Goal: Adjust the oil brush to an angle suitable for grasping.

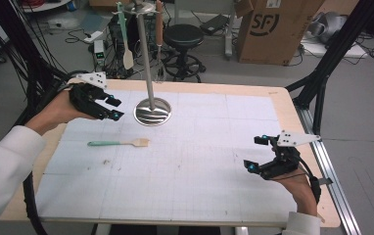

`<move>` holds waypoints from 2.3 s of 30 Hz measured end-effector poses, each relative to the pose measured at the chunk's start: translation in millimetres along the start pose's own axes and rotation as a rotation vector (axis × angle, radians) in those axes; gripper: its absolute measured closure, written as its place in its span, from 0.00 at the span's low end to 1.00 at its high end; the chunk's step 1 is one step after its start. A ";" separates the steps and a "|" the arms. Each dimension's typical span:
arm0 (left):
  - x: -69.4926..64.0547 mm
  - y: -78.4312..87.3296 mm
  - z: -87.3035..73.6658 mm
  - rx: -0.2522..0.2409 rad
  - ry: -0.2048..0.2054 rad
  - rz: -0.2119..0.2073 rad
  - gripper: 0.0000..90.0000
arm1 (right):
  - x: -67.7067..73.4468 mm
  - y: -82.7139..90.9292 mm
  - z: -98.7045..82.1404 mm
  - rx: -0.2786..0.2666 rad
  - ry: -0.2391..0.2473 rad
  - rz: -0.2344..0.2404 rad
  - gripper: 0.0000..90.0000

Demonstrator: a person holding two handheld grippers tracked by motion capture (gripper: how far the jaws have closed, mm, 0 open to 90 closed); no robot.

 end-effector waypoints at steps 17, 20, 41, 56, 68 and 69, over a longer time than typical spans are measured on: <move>7.0 -35.8 -21.0 0.124 0.038 -0.028 0.98 | 1.2 0.5 1.2 -0.004 0.005 0.004 0.00; 7.9 -41.4 -24.6 0.138 0.051 -0.026 1.00 | 1.1 0.0 1.1 -0.003 0.007 0.002 0.00; 14.9 -78.5 -45.2 0.235 0.088 -0.038 1.00 | 2.1 0.6 1.4 -0.005 0.003 0.005 0.00; 13.5 -97.4 -53.6 0.267 0.105 -0.041 1.00 | 1.8 -0.5 0.8 -0.002 0.002 0.009 0.00; 10.2 -112.1 -55.4 0.313 0.092 -0.058 1.00 | 2.2 -0.4 0.8 -0.001 0.003 0.012 0.00; 9.5 -113.3 -55.6 0.315 0.094 -0.058 1.00 | 2.1 -0.2 0.7 -0.002 0.003 0.013 0.00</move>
Point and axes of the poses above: each handheld gripper's, and its own axes: y roughly backward along the jaws, z roughly out of its top, x roughly to its left, the point moved 3 cm from there along -y, roughly forward along the jaws
